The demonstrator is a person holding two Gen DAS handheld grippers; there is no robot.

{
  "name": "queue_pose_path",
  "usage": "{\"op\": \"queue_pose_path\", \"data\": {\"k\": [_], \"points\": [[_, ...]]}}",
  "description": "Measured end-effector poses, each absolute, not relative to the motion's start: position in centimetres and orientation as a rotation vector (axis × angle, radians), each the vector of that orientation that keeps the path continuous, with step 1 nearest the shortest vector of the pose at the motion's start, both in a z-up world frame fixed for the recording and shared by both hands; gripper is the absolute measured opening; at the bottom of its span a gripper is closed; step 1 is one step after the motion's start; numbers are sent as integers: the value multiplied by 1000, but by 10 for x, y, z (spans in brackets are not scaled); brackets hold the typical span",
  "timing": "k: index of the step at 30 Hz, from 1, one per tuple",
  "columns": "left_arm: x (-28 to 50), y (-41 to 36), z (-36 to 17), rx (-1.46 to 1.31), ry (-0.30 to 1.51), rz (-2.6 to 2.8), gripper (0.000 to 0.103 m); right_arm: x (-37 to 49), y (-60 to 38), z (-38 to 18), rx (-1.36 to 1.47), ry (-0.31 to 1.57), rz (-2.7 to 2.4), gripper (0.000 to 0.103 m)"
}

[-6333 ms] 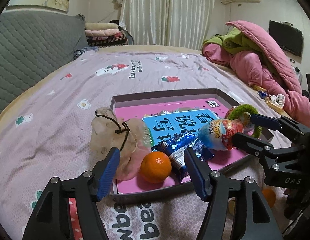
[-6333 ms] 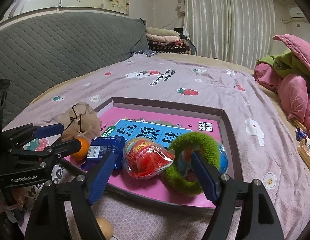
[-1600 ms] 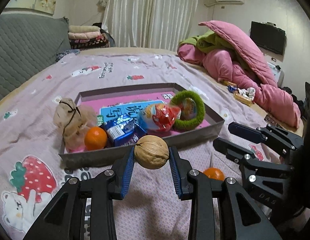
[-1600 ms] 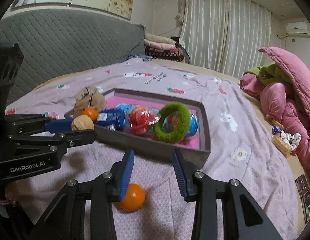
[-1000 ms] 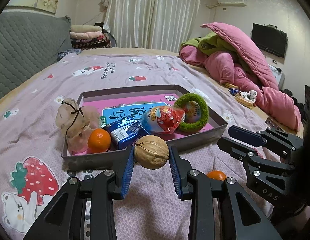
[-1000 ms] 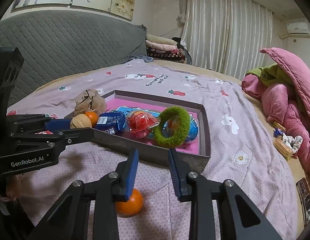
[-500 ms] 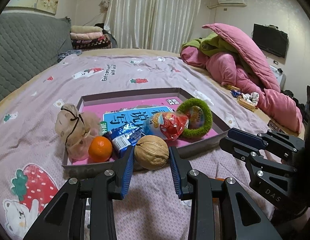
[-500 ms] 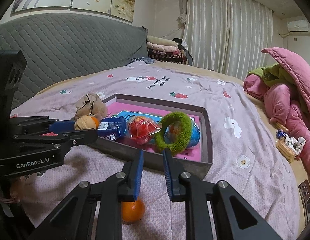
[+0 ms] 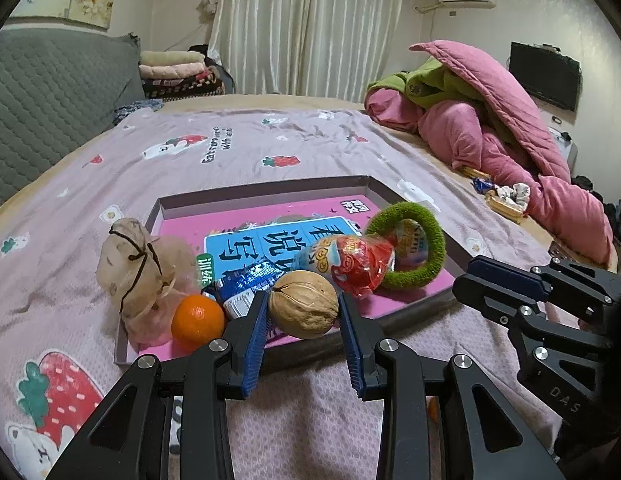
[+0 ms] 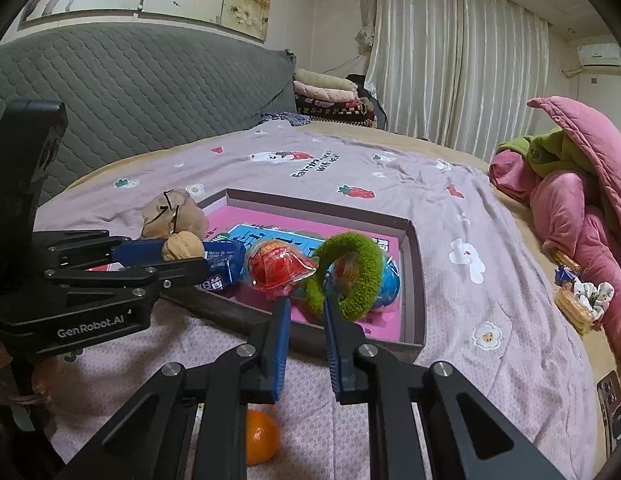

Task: Organize objects
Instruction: 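Lift and carry the walnut over the tray with left gripper, then lower the walnut into the tray beside the Kinder egg and open left gripper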

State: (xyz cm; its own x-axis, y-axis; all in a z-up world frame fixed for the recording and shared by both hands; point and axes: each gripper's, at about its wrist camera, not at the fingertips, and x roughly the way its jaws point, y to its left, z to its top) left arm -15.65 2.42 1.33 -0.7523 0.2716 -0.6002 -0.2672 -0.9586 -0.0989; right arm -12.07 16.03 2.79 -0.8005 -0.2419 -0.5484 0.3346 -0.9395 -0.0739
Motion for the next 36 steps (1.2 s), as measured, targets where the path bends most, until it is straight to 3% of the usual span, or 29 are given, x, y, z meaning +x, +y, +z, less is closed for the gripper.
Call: {"op": "queue_pose_path", "data": {"k": [36], "points": [[-190, 47, -6, -955, 17, 2647, 36, -164, 164, 6, 941, 179, -2702, 17]]}}
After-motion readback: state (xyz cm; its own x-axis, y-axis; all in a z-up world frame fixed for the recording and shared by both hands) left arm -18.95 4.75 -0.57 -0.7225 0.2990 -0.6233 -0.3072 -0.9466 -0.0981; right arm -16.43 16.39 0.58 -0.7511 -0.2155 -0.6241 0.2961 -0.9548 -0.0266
